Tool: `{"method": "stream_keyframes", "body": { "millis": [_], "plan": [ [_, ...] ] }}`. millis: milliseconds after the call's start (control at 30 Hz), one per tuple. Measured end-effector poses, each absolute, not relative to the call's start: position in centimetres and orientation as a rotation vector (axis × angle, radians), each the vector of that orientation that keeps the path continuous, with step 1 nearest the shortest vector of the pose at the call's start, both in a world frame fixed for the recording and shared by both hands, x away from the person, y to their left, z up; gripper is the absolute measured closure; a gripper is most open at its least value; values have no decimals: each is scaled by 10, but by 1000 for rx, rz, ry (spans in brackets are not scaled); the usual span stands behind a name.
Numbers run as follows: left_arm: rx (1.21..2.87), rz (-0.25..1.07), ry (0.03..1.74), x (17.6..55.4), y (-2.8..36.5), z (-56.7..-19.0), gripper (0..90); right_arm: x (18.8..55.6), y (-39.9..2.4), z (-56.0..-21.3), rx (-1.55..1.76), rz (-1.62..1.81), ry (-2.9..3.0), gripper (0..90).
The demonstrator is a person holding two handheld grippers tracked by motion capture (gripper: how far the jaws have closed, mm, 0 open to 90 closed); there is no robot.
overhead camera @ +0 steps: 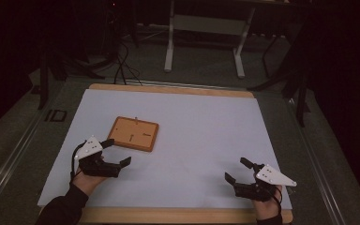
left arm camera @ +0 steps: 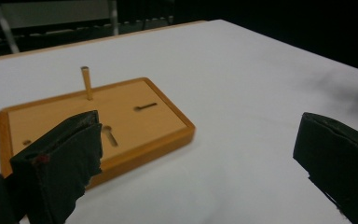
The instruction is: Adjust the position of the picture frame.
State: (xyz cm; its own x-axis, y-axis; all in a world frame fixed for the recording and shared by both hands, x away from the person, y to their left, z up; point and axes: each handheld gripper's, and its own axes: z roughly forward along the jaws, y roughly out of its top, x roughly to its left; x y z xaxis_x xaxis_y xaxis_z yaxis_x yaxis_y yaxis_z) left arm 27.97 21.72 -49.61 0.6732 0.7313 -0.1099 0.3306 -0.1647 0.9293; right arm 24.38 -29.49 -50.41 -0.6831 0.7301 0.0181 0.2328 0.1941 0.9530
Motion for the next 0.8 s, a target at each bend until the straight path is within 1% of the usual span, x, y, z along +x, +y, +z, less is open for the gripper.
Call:
{"method": "stream_keyframes", "body": {
  "millis": [367,433,467,667,700,800],
  "plan": [
    [1768,466,886,309,219,-497,34,244,-295,-505,907,1508,2039,148],
    [1768,466,886,309,219,-497,37,244,-295,-505,907,1509,2039,148],
    [1776,480,899,318,218,-499,47,244,-295,-505,908,1507,2044,148],
    [1788,493,917,332,216,-503,56,245,-295,-506,910,1509,2048,148],
    [1794,512,922,334,215,-505,66,245,-295,-506,910,1512,2050,148],
    [1789,509,938,341,214,-509,80,245,-295,-506,912,1516,2051,148]
  ]
}}
